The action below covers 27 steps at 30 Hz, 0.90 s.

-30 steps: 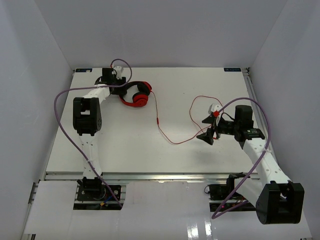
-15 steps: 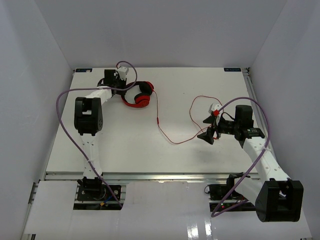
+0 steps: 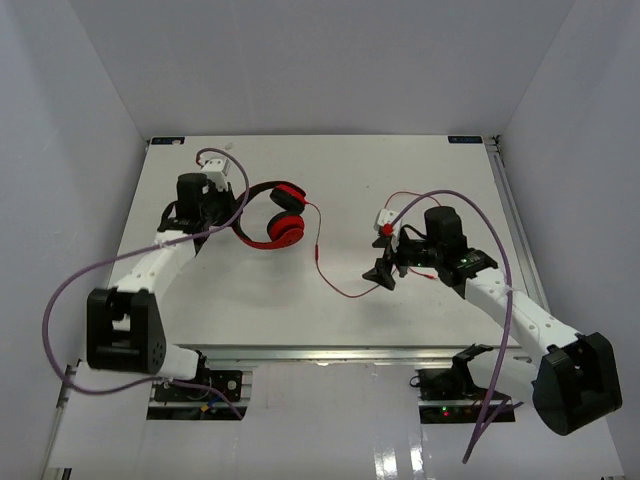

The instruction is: Wrap the headphones

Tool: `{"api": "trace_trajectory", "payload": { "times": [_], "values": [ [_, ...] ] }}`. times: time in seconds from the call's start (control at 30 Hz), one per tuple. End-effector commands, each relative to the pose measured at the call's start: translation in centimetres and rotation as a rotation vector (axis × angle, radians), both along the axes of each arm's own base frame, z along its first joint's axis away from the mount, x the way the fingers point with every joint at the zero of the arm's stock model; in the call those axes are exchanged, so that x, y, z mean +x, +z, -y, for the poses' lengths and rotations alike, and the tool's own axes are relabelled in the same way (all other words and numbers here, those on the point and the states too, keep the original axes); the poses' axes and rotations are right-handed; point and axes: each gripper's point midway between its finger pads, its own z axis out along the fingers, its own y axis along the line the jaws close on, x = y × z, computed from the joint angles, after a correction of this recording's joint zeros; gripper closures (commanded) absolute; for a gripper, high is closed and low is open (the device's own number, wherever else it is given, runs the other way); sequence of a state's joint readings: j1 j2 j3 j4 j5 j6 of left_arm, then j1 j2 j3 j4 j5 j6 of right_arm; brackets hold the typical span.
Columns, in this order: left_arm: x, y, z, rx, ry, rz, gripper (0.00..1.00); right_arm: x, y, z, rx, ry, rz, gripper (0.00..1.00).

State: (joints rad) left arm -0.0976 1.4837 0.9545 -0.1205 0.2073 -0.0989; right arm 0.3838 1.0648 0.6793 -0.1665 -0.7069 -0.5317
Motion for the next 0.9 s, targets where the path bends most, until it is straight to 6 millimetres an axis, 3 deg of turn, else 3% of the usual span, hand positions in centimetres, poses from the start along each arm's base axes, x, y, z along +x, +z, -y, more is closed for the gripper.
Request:
{"api": "trace_trajectory", "payload": {
  "times": [0.0,0.07,0.2,0.3,0.43,0.5,0.57,0.6,0.63,0.67,0.77,0.87],
  "values": [
    [-2.9,9.9,2.3,-0.190,-0.028,0.216,1.00,4.9,5.4,-5.7,0.148,-0.100,0.060,0.10],
    [-4.8,12.0,2.3,-0.206,-0.035,0.259,1.00,6.3,6.3,-8.5,0.182,-0.074,0.067,0.10],
    [-7.5,15.1,2.2,-0.231,-0.041,0.308,1.00,8.6,9.4,-11.5,0.268,-0.028,0.113,0.10],
    [-8.6,16.7,2.3,-0.249,-0.045,0.321,1.00,8.7,11.1,-12.7,0.314,0.052,0.164,0.10],
    [-9.4,18.6,2.3,-0.278,-0.041,0.352,1.00,8.8,10.8,-13.5,0.301,0.124,0.183,0.10],
    [-9.5,19.0,2.2,-0.278,-0.032,0.356,1.00,7.4,10.1,-13.3,0.290,0.226,0.189,0.08],
    [-9.5,19.2,1.8,-0.268,-0.009,0.359,1.00,2.3,9.9,-13.0,0.303,0.551,0.167,0.06],
    [-9.3,18.9,1.4,-0.254,0.010,0.351,1.00,-0.6,8.1,-11.9,0.276,0.691,0.146,0.06],
    [-9.1,18.7,1.2,-0.245,0.025,0.346,1.00,-2.4,7.6,-11.3,0.249,0.767,0.151,0.06],
    [-9.0,18.6,1.0,-0.239,0.035,0.343,1.00,-3.1,8.2,-11.0,0.200,0.815,0.187,0.05],
    [-8.8,18.6,0.6,-0.237,0.065,0.344,1.00,-4.0,5.6,-9.1,0.025,0.860,0.133,0.00],
    [-8.6,19.1,0.2,-0.239,0.089,0.352,1.00,-4.4,4.9,-7.9,-0.024,0.809,0.101,0.00]
  ]
}}
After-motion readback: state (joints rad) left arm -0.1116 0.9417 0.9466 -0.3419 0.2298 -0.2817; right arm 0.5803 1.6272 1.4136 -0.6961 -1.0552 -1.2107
